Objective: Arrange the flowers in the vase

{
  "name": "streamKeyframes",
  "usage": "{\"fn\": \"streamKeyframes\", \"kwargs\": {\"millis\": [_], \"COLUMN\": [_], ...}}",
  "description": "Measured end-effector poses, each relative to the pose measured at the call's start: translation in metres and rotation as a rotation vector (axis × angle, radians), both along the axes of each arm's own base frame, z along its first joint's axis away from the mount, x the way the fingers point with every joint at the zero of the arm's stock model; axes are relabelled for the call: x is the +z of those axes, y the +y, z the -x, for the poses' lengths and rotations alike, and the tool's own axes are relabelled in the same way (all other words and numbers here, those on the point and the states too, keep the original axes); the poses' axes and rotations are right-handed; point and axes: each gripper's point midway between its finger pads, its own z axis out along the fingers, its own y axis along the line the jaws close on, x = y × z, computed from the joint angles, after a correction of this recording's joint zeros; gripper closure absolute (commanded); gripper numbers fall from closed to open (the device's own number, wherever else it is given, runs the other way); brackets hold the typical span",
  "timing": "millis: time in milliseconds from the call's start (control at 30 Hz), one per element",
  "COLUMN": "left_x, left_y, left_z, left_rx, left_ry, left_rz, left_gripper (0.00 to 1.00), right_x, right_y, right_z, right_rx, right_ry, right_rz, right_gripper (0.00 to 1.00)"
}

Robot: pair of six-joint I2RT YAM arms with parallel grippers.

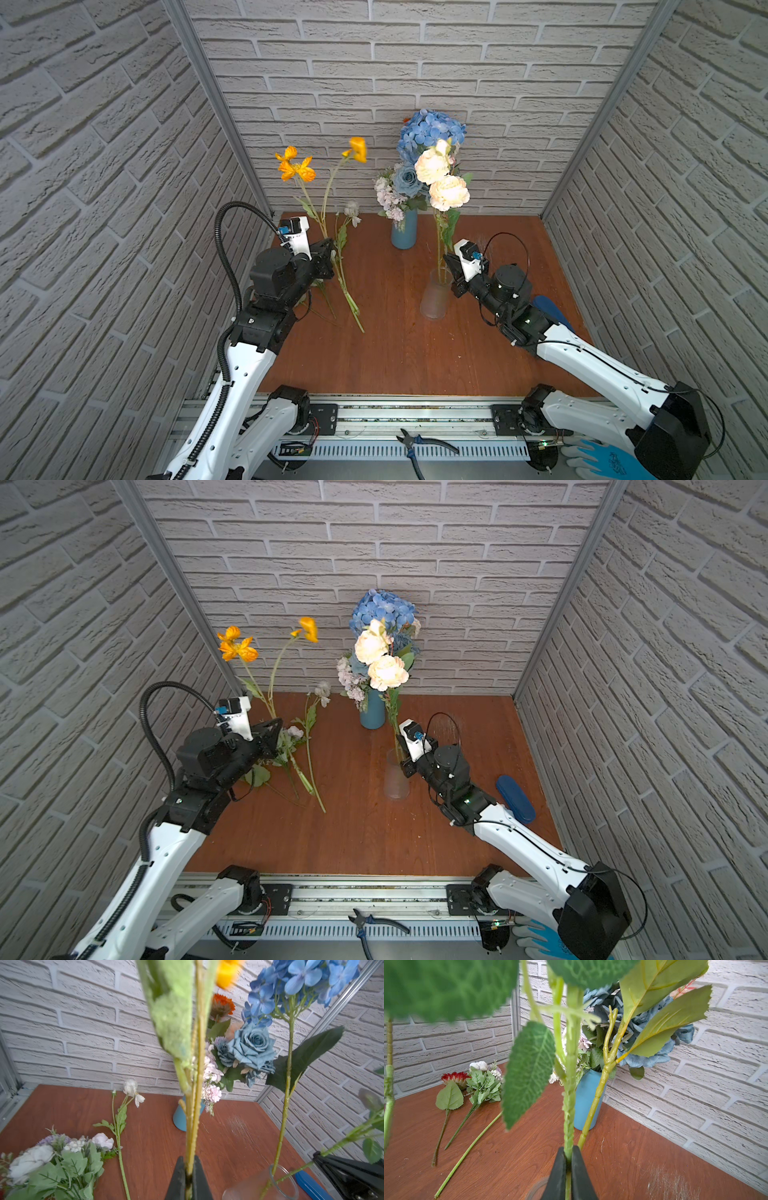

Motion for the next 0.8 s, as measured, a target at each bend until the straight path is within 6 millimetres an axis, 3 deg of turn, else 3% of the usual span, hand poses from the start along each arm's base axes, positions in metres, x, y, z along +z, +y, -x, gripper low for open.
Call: {"fn": "streamKeyframes", "kwargs": {"millis": [133,300,433,533,633,800], "left_x": [0.016,0.019,0.018,0.013,0.004,-0.008], "left_y": [0.008,0.009,0.004,-0.003,-0.009,-0.02], "left_z": [0.002,0.007,0.01,0.011,0.011,0.012], "left_rx": [0.023,0.016,-0.015,-0.054,-0.09,-0.126], "left_ry": [-0.035,-0.045,-0.049,-0.051,-0.052,-0.06], "left_rz": [0.002,0.007,0.016,0.034,0.067,0.131], "left_gripper": [1.0,1.0,1.0,1.0,1.0,1.0], "right_x": [0.0,0.0,-0.005,-0.019,-0.017,0.008], "right_y": [0.0,0.001,0.003,0.004,0.006,0.007], "right_z": [0.0,-0.001,-0.004,-0.004,-0.003,-0.002], "right_rx": [0.002,0.005,0.007,0.012,0.017,0.026], "right_ry": [0.0,0.003,0.033,0.096,0.134,0.125], "right_rz": [-0.001,0.0,0.001,0.022,0.019,-0.034], "right_gripper": [0.94,0.93,0.67,0.55,0.51,0.49]}}
